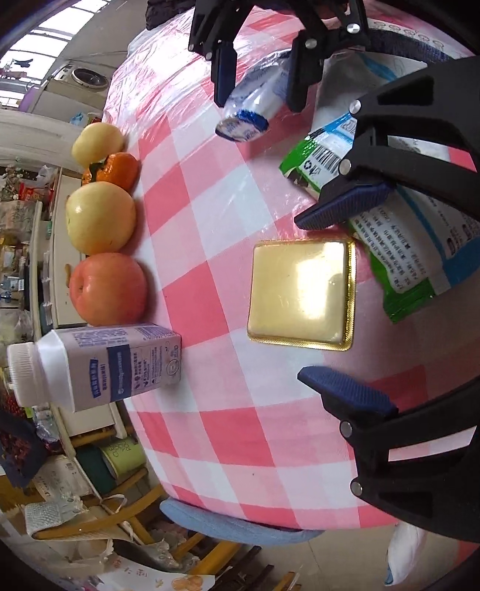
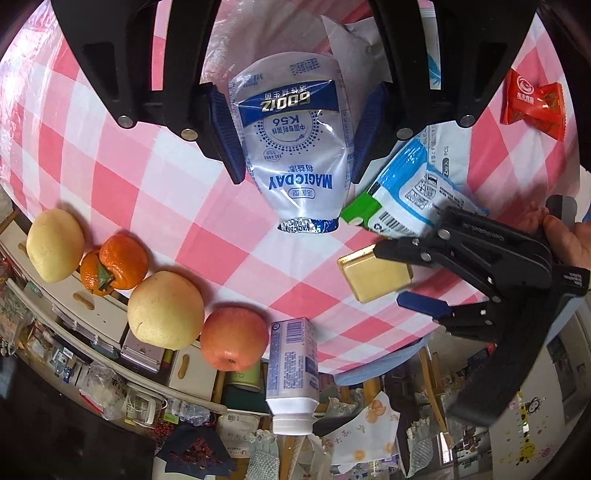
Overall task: Collect trash
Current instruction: 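Carry the gold packet and pouch to the pink bucket, open both grippers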
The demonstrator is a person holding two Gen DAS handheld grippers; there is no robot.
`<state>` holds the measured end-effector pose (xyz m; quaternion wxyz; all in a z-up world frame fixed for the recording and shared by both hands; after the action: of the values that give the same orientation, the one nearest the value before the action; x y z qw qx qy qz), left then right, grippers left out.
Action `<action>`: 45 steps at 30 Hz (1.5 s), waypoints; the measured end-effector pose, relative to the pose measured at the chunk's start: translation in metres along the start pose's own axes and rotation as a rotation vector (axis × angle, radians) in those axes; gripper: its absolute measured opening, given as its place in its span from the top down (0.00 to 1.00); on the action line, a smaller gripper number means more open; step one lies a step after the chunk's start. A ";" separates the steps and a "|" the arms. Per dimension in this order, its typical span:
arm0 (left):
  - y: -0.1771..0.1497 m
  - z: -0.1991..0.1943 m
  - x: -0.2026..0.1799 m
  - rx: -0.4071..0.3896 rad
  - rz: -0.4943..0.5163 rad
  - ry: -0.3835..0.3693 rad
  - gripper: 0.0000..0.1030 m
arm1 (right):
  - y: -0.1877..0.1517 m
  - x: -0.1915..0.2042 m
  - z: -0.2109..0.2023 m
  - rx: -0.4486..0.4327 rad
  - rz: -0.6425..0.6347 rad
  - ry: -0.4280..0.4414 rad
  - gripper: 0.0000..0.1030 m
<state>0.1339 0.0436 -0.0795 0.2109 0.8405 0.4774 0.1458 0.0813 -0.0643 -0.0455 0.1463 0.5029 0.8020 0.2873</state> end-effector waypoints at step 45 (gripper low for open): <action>-0.132 -0.217 0.129 -0.475 -0.662 0.158 0.42 | 0.039 0.162 -0.097 -0.166 0.194 0.382 0.44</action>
<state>0.0042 0.2617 0.0496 0.3970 0.5558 0.6897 0.2403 -0.0141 0.0627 0.0640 0.0043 0.5004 0.7366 0.4550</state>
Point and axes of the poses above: each gripper's, at about its wrist camera, not at the fingertips, and z roughly the way its jaws point, x to its left, y to its top, the point moved 10 cm from there along z, roughly the way its jaws point, and after that the axes turned 4 degrees about z, right-handed, at the moved point
